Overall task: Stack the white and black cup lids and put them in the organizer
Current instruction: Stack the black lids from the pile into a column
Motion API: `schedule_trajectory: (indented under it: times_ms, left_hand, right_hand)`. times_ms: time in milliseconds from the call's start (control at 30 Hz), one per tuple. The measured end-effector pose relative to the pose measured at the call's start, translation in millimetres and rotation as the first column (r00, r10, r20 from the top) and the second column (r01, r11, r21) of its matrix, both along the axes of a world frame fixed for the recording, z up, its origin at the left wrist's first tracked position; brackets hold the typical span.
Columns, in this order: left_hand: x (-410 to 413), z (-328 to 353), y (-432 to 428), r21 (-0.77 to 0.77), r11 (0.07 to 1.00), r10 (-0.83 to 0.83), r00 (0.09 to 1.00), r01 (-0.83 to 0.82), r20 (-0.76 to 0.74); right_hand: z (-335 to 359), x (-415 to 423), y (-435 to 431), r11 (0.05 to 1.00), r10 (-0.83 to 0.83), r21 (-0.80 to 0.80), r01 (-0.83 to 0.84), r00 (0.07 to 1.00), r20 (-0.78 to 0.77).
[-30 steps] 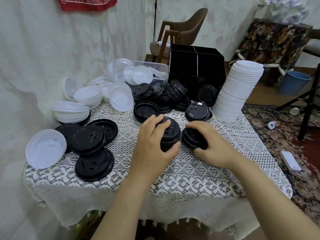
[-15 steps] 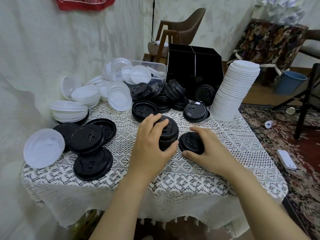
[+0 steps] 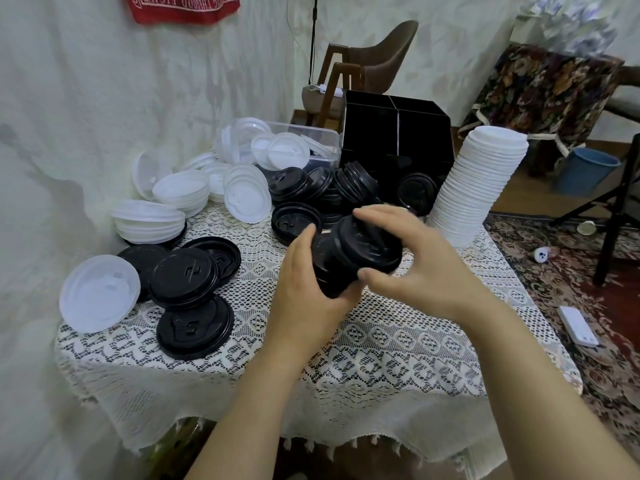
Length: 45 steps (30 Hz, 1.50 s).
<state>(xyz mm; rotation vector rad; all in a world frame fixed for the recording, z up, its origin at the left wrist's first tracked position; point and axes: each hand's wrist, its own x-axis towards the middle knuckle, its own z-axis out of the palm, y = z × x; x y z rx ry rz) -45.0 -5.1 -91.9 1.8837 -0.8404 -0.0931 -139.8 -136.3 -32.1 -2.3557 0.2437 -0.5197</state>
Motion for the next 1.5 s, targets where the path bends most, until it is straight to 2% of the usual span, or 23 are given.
schedule_trajectory:
  times_ms: [67, 200, 500, 733, 900, 1100, 1200, 1267, 1333, 1433, 1500]
  left_hand:
    - [1.1, 1.5, 0.7, -0.01, 1.0, -0.003, 0.997, 0.002, -0.081]
    - [3.3, 1.2, 1.9, -0.034, 0.999, -0.019, 0.992, 0.015, -0.127]
    - [7.4, -5.3, -1.2, -0.016, 1.0, -0.01, 0.992, 0.008, -0.123]
    - [3.9, -4.7, 0.0, 0.053, 0.998, -0.029, 0.998, 0.027, 0.051]
    - [0.4, -6.4, -3.0, 0.088, 0.996, -0.022, 0.936, -0.009, 0.352]
    - [2.6, -12.4, -5.3, 0.065, 0.998, -0.014, 0.936, -0.009, 0.353]
    - [1.0, -10.1, -5.0, 0.073, 0.997, -0.03, 0.938, 0.005, 0.345]
    - [-0.1, -7.9, -4.6, 0.074, 0.997, -0.023, 0.947, -0.001, 0.32]
    - [-1.1, -5.9, -4.5, 0.079, 0.997, -0.023, 0.959, 0.0, 0.281]
    - [-1.5, -6.4, -5.2, 0.078, 0.997, -0.023, 0.954, -0.001, 0.299]
    - [-1.0, -7.4, -5.2, 0.077, 0.997, -0.022, 0.952, -0.002, 0.304]
  right_hand:
    - [1.7, 8.7, 5.1, 0.999, 0.03, -0.015, -0.031, 0.998, -0.052]
    - [-1.0, 22.3, 8.8, 0.998, 0.041, -0.034, -0.046, 0.991, -0.129]
    - [-8.1, 30.4, 8.1, 0.995, 0.085, -0.031, -0.094, 0.973, -0.212]
    - [-10.2, 29.5, 9.4, 0.995, 0.094, -0.003, -0.097, 0.976, -0.198]
    - [-9.8, 29.4, 8.9, 0.997, 0.07, 0.051, -0.061, 0.978, -0.198]
    - [-15.8, 29.1, 13.2, 0.981, 0.076, 0.187, -0.047, 0.986, -0.148]
    - [-20.2, 25.5, 13.2, 0.945, 0.108, 0.316, -0.082, 0.992, -0.067]
    - [-25.2, 24.7, 6.7, 0.916, 0.034, 0.399, -0.043, 0.999, 0.029]
    - [-35.3, 24.5, -5.7, 0.912, -0.14, 0.399, 0.093, 0.986, 0.092]
    - [-55.3, 22.1, -28.4, 0.91, -0.388, 0.177, 0.375, 0.921, 0.044]
    - [-66.8, 19.7, -39.9, 0.894, -0.446, 0.02, 0.448, 0.893, -0.062]
